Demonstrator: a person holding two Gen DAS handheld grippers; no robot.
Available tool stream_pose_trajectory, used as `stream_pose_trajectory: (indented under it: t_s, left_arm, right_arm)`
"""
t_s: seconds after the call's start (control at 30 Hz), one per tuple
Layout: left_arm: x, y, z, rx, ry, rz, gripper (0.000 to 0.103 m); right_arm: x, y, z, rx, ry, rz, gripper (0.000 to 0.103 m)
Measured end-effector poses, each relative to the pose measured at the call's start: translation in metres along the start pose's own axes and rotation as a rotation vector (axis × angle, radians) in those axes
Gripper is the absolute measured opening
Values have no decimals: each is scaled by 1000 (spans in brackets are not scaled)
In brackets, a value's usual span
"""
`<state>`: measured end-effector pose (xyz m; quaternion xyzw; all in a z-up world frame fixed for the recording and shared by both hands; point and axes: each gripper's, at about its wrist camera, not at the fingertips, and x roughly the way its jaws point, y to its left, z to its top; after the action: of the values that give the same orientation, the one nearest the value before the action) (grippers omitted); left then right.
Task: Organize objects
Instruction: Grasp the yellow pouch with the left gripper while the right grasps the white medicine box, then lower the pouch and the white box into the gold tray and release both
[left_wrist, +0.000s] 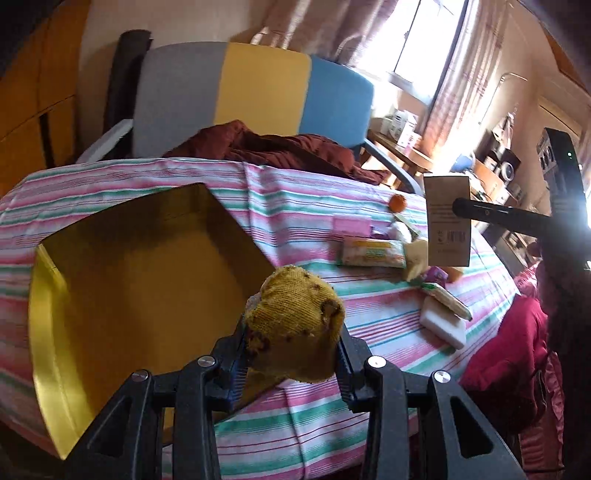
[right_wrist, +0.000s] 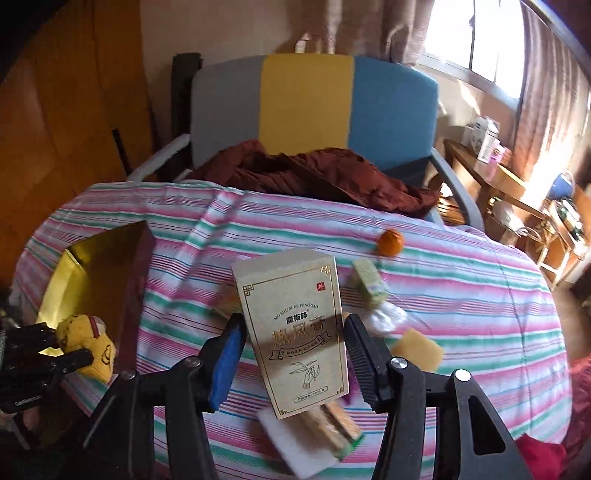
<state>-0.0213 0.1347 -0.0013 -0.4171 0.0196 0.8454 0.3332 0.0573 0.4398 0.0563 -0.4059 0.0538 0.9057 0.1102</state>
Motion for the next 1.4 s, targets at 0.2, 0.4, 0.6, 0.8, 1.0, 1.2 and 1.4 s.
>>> stream_pose_trajectory:
  t_s: [0.2, 0.4, 0.6, 0.8, 1.0, 1.2, 1.4]
  left_arm:
    - [-34, 78, -25, -130, 0, 161, 40]
    - [-44, 121, -49, -222, 39, 264, 53]
    - [-58, 135, -54, -268, 3, 312, 62]
    - [-74, 141, -46, -309, -76, 349, 62]
    - [-78, 127, -35, -290, -119, 443, 62]
    - [-83, 115, -33, -287, -158, 489, 62]
    - [-81, 94, -33, -221, -164, 536, 62]
  right_arm:
    - [36, 111, 12, -93, 26, 250, 55]
    - [85, 217, 8, -186, 166, 404, 55]
    - [130, 287, 2, -173, 323, 527, 58]
    - [134, 304, -11, -152, 346, 582, 69]
    - [106, 295, -19, -187, 253, 493, 86]
    - [80, 288, -29, -218, 99, 418, 103]
    - [62, 283, -38, -245, -30, 332, 103]
